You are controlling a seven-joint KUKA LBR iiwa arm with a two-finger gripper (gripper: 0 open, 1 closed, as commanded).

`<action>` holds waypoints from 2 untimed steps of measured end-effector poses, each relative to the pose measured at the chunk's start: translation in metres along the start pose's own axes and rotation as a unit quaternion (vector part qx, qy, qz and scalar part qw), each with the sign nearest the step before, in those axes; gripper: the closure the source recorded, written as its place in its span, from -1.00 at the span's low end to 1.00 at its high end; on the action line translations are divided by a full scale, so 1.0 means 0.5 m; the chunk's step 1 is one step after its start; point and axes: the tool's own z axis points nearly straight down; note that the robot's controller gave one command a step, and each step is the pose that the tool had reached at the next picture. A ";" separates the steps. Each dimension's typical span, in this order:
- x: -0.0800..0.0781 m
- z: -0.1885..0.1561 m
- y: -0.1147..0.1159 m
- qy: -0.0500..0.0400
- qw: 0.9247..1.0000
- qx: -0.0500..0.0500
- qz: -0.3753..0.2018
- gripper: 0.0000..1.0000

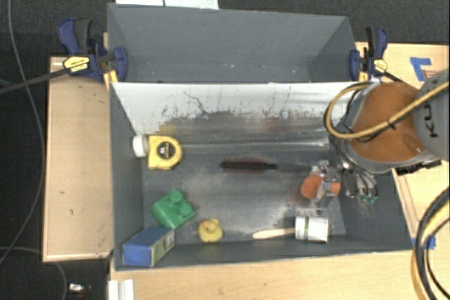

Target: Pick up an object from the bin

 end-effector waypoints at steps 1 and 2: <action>0.000 0.000 0.000 0.000 1.000 0.000 0.000 1.00; 0.018 -0.136 -0.001 0.002 1.000 -0.001 -0.014 1.00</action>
Offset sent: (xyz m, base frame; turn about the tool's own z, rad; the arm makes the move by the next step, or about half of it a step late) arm -0.0170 -0.0016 0.1345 -0.0542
